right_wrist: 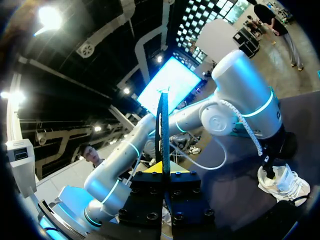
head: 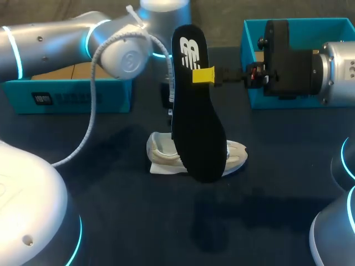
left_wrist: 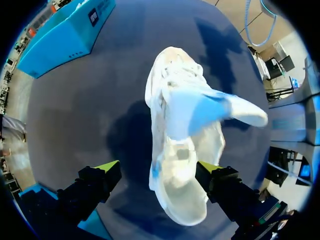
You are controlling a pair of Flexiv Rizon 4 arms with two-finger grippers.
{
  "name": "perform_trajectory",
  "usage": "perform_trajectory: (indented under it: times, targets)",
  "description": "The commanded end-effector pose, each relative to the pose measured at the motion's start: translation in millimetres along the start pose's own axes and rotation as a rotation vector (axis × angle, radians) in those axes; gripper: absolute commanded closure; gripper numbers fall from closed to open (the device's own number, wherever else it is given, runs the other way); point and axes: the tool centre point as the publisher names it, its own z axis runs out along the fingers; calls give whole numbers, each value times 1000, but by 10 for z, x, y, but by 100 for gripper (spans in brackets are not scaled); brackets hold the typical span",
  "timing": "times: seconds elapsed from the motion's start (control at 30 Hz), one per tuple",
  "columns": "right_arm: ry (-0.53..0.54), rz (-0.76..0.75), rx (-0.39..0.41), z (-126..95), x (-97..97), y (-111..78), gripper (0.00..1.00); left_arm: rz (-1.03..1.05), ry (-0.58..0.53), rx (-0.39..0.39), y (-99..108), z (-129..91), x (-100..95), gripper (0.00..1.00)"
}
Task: Take the shoe out of the shoebox, open the shoe tongue, remove and reinsert the insole, then place the shoe into the shoebox
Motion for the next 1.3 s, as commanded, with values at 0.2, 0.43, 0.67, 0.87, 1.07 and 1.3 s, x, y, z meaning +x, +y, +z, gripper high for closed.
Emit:
perform_trajectory:
  times: [0.2,0.43,0.67,0.87,1.07,1.3]
  targets:
    - [-5,3,0,23,8,-7,100,-9,15,25,-135,264,-127,0]
    - [-5,3,0,23,8,-7,100,-3,17,20,-140,353,-122,0]
    - [-5,3,0,23,8,-7,100,4,15,32,-159,400,-108,14]
    - [-5,3,0,23,8,-7,100,7,28,39,-171,464,-95,24]
    - [-5,3,0,23,8,-7,100,9,36,49,-176,480,-91,50]
    - [-5,3,0,23,8,-7,100,16,41,52,-203,492,-93,56]
